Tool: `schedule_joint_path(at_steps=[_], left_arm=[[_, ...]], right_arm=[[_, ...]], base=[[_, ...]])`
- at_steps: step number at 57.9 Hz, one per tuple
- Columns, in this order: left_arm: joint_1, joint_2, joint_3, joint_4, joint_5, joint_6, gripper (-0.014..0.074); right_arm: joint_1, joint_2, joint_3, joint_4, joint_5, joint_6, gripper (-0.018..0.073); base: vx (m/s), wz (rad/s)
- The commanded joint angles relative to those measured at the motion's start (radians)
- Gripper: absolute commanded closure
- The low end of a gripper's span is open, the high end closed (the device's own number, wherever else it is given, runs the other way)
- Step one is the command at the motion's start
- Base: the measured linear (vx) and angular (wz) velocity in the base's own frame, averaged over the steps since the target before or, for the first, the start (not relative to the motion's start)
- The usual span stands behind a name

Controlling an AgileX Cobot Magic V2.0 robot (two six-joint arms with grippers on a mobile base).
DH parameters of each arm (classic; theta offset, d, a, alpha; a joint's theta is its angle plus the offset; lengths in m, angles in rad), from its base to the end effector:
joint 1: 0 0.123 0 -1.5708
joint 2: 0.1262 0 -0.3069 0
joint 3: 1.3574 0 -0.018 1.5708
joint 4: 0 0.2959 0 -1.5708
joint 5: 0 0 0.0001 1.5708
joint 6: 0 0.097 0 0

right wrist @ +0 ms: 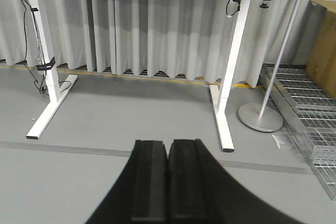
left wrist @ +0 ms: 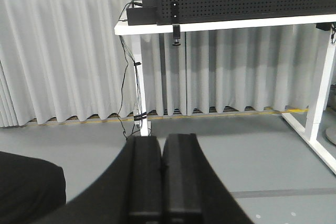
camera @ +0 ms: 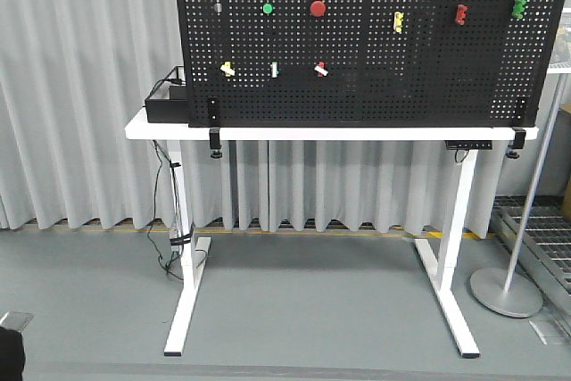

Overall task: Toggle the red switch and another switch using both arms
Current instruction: 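Drive the base forward toward the black pegboard with switches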

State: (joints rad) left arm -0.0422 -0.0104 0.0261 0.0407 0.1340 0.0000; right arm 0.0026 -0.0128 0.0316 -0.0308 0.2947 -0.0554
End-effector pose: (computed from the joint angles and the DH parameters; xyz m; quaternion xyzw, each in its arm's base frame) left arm 0.0858 -0.0031 0.1914 0.0282 0.7283 0.0013 0.6847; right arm 0.0836 -0.0007 0.1741 -0.0314 0.7817 -0.0291 0.6221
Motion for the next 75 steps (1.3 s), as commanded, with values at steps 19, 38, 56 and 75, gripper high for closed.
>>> schedule_joint_path(at_steps=[19,38,56,75], left_arm=[[0.001,-0.008,0.019,-0.010,-0.075,-0.008,0.0594],[0.001,-0.008,0.019,-0.010,-0.075,-0.008,0.0594],[0.001,-0.008,0.019,-0.010,-0.075,-0.008,0.0594],[0.001,-0.008,0.019,-0.010,-0.075,-0.008,0.0594]], right_arm=[[-0.004,-0.011,0.005,-0.011,-0.082,-0.004,0.0566],[-0.004,-0.011,0.005,-0.011,-0.082,-0.004,0.0566],[-0.004,-0.011,0.005,-0.011,-0.082,-0.004,0.0566],[-0.004,-0.011,0.005,-0.011,-0.082,-0.004,0.0566]], base=[[0.11,0.01],[0.15,0.09],[0.19,-0.05],[0.32,-0.03]])
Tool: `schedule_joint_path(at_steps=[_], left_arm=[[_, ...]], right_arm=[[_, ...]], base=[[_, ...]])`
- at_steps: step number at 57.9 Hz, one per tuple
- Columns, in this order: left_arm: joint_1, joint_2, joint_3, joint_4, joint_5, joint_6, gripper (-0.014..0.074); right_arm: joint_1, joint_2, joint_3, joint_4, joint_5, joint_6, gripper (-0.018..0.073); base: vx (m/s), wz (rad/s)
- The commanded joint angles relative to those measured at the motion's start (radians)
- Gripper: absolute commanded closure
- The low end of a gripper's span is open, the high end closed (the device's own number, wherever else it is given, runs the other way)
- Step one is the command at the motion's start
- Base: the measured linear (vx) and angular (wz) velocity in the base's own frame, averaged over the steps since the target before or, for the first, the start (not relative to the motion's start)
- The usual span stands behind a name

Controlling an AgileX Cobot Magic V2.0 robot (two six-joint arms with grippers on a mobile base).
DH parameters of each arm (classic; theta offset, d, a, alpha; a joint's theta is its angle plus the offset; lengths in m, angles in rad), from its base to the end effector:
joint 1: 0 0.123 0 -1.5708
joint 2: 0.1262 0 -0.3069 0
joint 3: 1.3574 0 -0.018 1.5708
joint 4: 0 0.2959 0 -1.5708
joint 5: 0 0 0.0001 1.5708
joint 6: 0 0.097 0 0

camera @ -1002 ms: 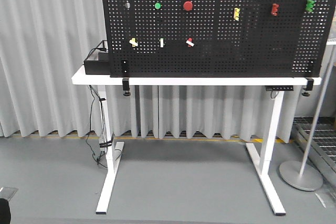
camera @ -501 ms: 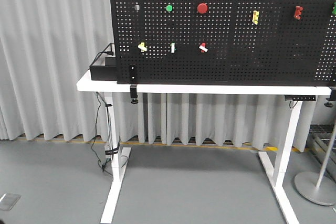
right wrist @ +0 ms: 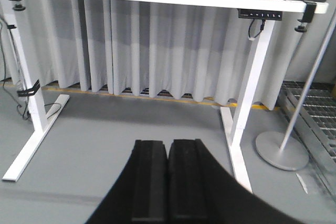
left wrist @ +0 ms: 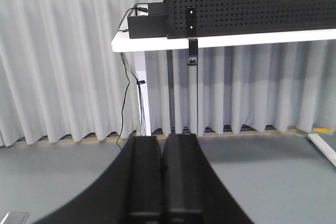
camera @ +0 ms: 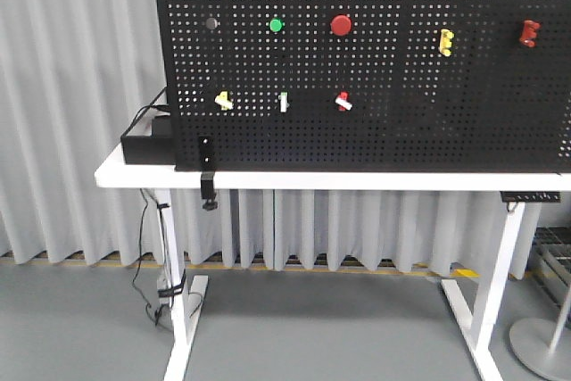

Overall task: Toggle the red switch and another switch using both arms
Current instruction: 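Drive the base forward toward the black pegboard with switches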

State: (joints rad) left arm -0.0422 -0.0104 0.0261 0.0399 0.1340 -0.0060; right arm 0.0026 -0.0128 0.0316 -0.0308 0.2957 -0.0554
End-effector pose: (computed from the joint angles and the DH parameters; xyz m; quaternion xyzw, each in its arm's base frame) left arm 0.0858 -0.0031 0.1914 0.0258 0.7284 -0.0010 0.6847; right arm 0.0835 -0.0007 0.1740 -0.0314 0.7821 -0.0291 0.6217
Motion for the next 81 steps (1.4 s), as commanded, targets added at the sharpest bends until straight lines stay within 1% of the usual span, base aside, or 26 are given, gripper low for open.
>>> schedule_joint_path(at_steps=[1,55,81], left_arm=[[0.001,-0.008,0.019,-0.009,-0.075,-0.002,0.0594],[0.001,-0.008,0.019,-0.009,-0.075,-0.002,0.0594],[0.001,-0.008,0.019,-0.009,-0.075,-0.002,0.0594]], right_arm=[[-0.004,-0.011,0.005,-0.011,-0.083,-0.004,0.0566],[-0.004,-0.011,0.005,-0.011,-0.083,-0.004,0.0566],[-0.004,-0.011,0.005,-0.011,-0.083,-0.004,0.0566]], base=[[0.37,-0.03],[0.38,-0.03],[0.24,0.00]])
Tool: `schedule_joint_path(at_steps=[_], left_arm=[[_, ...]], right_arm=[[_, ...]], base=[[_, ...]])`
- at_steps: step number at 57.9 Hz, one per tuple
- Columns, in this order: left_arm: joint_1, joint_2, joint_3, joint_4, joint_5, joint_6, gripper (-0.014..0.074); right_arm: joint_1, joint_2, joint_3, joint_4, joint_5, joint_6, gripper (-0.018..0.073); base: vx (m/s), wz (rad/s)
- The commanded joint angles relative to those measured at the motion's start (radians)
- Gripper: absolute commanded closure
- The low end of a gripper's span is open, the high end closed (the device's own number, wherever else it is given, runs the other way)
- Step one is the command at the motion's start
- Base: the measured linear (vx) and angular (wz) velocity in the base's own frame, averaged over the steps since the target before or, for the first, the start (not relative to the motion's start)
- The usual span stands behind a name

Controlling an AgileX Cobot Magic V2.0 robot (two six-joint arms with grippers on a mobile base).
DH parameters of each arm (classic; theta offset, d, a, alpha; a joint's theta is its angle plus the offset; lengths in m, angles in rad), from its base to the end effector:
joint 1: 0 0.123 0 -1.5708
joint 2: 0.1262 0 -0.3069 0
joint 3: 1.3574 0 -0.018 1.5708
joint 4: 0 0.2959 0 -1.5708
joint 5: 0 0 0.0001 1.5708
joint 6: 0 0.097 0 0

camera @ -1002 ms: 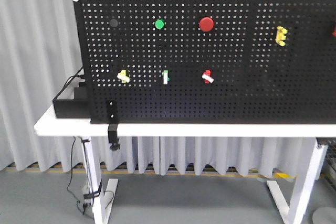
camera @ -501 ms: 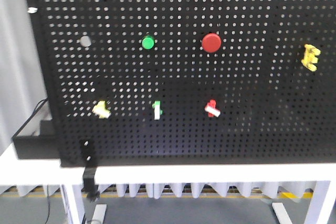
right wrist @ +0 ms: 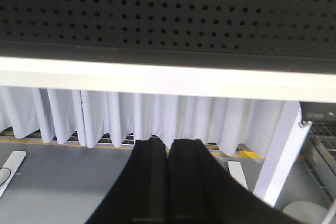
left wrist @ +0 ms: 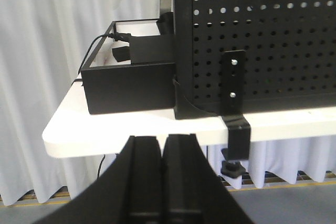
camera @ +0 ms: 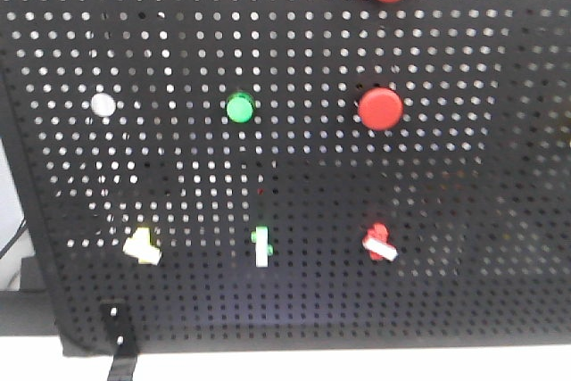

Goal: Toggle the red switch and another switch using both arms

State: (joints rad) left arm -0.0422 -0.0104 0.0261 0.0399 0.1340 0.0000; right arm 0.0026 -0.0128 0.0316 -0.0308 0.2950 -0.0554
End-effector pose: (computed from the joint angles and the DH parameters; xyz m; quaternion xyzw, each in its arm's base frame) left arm 0.0858 -0.0031 0.1914 0.0280 0.7283 0.0010 0.6847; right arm 0.0835 -0.0007 0.1740 -0.0314 0.7818 -0.0291 0.6220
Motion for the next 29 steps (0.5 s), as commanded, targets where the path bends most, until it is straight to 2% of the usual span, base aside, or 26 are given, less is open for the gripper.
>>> schedule_joint_path(at_steps=[1,29], left_arm=[[0.001,-0.008,0.019,-0.009,-0.075,-0.008,0.0594],[0.001,-0.008,0.019,-0.009,-0.075,-0.008,0.0594]], right_arm=[[-0.004,-0.011,0.005,-0.011,-0.082,-0.004,0.0566],[-0.004,-0.011,0.005,-0.011,-0.082,-0.004,0.0566]], base=[[0.14,0.03],[0.07,0.01]])
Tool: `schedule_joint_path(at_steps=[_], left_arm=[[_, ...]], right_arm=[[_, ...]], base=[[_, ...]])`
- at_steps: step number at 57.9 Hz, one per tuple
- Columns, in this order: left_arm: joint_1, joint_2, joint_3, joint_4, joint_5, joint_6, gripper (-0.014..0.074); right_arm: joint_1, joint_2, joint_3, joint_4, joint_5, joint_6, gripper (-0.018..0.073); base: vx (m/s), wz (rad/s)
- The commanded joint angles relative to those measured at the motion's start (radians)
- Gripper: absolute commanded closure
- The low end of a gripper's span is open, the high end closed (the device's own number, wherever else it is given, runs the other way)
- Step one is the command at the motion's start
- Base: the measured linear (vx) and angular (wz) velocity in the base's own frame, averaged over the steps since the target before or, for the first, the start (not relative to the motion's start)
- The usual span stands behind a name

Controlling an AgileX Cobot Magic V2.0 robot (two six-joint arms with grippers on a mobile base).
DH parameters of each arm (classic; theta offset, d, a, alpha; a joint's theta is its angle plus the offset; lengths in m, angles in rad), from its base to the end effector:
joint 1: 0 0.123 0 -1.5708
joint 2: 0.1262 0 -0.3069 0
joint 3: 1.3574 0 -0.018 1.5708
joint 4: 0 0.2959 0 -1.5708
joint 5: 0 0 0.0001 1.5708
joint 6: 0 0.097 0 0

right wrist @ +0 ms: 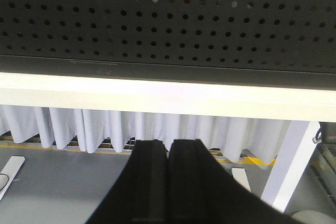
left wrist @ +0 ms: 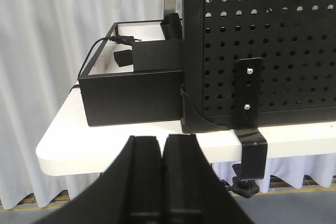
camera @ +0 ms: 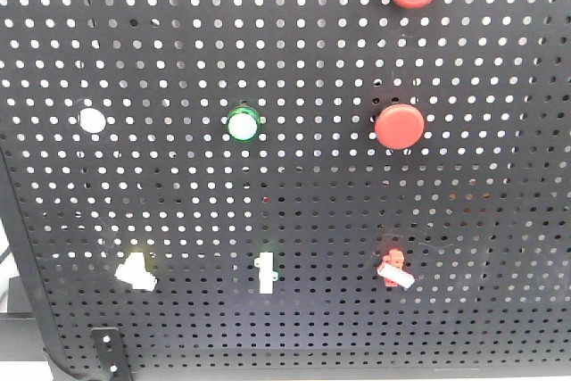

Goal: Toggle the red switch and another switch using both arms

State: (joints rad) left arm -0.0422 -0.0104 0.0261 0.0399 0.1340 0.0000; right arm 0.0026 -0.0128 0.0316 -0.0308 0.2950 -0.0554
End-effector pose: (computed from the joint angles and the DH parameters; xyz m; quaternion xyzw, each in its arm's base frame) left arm 0.0858 -0.0031 0.1914 0.0280 0.7283 0.0010 0.6847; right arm 0.0835 -0.0007 0.1740 -0.0314 0.7818 -0.0291 0.6220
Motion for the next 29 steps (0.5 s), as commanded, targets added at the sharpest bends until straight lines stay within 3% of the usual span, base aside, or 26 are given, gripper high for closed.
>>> schedule_joint_path(at_steps=[1,15,23,29], left_arm=[[0.001,-0.008,0.019,-0.009,-0.075,-0.008,0.0594],[0.001,-0.008,0.019,-0.009,-0.075,-0.008,0.0594],[0.001,-0.008,0.019,-0.009,-0.075,-0.008,0.0594],[0.001,-0.008,0.019,-0.009,-0.075,-0.008,0.0594]], right_arm=[[-0.004,-0.011,0.005,-0.011,-0.082,-0.004,0.0566],[-0.004,-0.011,0.005,-0.016,-0.082,-0.005,0.0566],[-0.004,-0.009,0.005,-0.130,-0.082,-0.067,0.0566],[-0.004,-0.009,0.005,-0.141,-0.104,-0.055,0.0566]], base=[[0.00,0.00],[0.00,0.00],[0.00,0.00],[0.00,0.00]])
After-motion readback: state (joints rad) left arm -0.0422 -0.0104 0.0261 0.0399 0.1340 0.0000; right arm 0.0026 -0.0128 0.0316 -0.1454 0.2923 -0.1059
